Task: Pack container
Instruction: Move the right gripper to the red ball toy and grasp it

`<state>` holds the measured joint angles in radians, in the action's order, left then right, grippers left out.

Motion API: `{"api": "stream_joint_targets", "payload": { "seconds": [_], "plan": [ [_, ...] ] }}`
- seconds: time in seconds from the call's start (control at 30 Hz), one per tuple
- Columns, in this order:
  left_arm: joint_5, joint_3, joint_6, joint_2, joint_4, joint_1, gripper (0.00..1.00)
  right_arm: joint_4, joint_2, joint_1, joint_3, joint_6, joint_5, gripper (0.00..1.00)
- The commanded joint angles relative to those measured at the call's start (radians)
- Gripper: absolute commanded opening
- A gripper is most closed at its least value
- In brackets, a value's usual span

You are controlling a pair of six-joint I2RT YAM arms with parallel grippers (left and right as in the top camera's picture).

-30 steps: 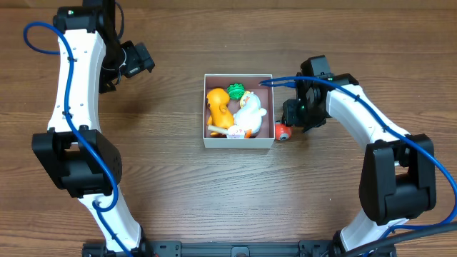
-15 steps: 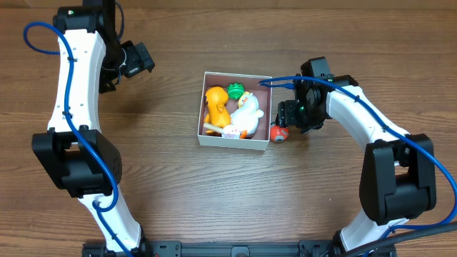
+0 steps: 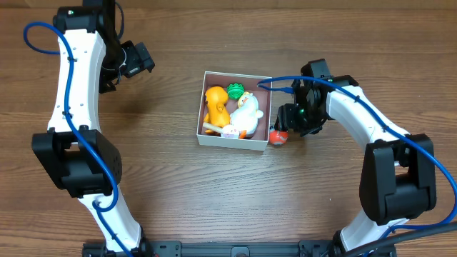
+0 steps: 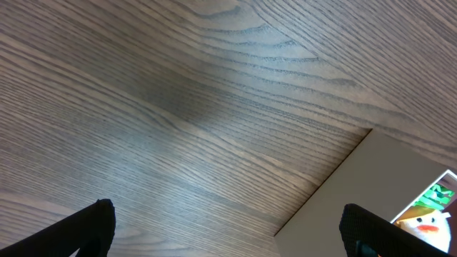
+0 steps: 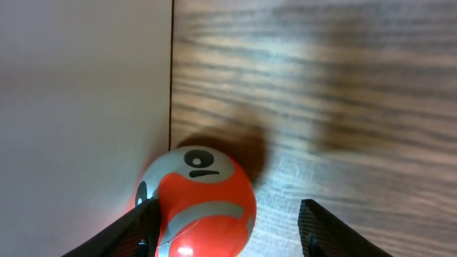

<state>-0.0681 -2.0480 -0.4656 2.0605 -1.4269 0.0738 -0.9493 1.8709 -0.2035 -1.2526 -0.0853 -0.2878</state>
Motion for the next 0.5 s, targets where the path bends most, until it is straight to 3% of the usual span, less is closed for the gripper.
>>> {"api": "stream_joint_targets", "payload": {
  "seconds": [0.0,0.47],
  "plan": [
    [-0.003,0.004,-0.006,-0.001,-0.001,-0.003,1.00,-0.030,0.005,0.002,0.029,0.006,0.039,0.64],
    [-0.003,0.004,-0.006,-0.001,-0.001,-0.003,1.00,0.034,0.005,0.002,0.122,0.006,0.016,0.58]
  ]
}}
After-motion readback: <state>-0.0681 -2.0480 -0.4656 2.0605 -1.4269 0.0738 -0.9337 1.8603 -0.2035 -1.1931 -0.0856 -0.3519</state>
